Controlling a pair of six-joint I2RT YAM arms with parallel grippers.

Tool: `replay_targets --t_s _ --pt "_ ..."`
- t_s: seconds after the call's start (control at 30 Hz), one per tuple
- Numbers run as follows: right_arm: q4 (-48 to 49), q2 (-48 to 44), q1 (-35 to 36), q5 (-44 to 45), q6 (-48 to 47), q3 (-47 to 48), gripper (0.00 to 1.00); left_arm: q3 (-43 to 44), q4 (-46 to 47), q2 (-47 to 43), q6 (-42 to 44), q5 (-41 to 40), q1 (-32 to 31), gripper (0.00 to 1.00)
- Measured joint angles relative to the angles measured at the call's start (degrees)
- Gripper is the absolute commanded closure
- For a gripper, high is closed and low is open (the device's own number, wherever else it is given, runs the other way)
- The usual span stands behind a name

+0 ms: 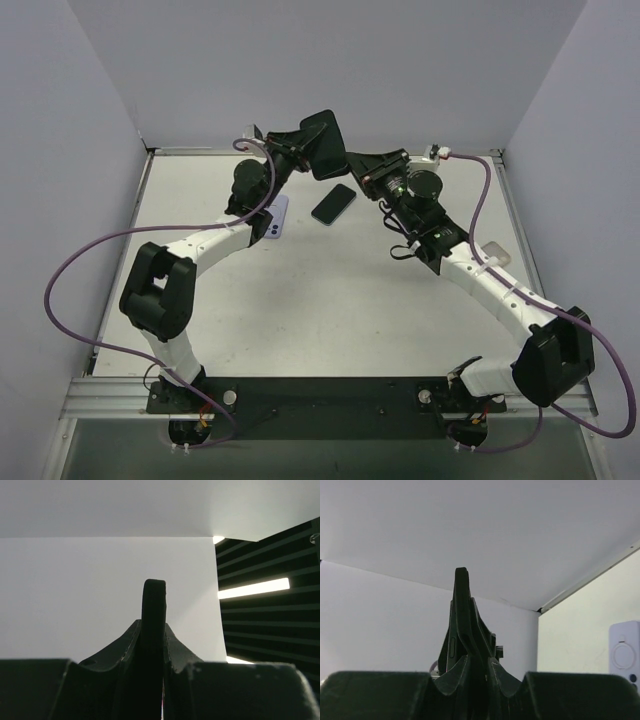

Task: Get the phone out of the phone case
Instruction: Remove the phone case from the phone.

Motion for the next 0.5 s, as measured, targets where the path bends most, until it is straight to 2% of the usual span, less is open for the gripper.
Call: replay_targets --t_s 0.1,0.2,0.5 --pt "-2.99 0.00 0.02 1.36 -1.90 0.52 0.76 -0.02 -2.23 0.00 0.81 0.24 0.00 1.00" --pt "-4.55 0.11 0.02 1.55 -3.67 0.28 0.70 -0.02 -3.04 0.00 1.05 0.92 0.00 1.00" --pt "3.54 0.66 -0.20 -3.26 -4.66 -2.25 0.70 -0.39 -2.14 0.00 -0.57 2.21 0.00 1.00"
